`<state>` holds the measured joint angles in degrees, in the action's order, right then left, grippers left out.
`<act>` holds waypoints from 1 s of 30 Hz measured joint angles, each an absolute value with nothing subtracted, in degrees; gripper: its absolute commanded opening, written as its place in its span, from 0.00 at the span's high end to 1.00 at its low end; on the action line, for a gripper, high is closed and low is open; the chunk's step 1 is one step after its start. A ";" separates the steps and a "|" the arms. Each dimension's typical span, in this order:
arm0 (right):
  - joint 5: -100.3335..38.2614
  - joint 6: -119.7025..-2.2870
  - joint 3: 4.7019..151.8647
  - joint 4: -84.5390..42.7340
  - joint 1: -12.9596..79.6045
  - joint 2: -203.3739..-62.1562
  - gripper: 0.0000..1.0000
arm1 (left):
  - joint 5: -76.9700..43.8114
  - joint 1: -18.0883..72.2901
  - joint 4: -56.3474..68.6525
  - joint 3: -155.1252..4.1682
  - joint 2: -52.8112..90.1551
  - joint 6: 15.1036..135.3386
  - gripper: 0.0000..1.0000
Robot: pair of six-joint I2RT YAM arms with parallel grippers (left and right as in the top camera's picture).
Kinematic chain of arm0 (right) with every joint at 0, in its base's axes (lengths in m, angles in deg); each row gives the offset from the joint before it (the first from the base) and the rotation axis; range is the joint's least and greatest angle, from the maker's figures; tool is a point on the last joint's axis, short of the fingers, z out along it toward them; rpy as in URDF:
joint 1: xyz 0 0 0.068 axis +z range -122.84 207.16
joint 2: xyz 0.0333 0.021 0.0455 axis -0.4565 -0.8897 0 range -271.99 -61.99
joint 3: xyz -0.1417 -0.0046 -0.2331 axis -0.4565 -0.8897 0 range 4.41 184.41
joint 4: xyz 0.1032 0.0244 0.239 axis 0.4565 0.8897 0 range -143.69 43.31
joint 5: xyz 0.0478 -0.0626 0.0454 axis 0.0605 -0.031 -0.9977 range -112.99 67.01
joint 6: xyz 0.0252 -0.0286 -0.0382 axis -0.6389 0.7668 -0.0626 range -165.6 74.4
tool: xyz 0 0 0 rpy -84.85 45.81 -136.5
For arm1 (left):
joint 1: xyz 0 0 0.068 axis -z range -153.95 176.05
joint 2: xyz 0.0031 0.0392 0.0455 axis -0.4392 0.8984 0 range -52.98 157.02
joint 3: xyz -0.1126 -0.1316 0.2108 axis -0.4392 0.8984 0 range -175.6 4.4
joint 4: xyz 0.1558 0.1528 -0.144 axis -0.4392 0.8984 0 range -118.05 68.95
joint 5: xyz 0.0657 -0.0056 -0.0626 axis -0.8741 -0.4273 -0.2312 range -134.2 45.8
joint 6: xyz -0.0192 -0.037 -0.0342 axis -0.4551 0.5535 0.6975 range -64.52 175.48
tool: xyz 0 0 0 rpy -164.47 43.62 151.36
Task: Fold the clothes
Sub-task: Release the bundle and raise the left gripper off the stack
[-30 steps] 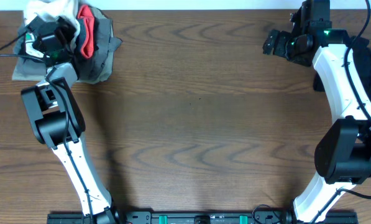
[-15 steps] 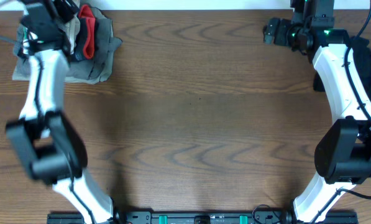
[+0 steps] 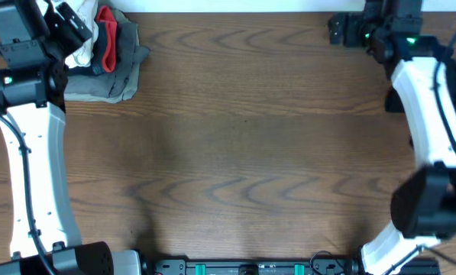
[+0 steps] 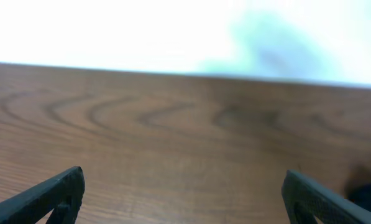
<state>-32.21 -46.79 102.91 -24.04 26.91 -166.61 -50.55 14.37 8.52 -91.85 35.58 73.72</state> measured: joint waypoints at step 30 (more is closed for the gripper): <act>-31.75 -46.13 99.34 -23.75 28.72 -148.73 0.01 | -50.55 14.37 15.30 -91.85 35.51 73.70 0.02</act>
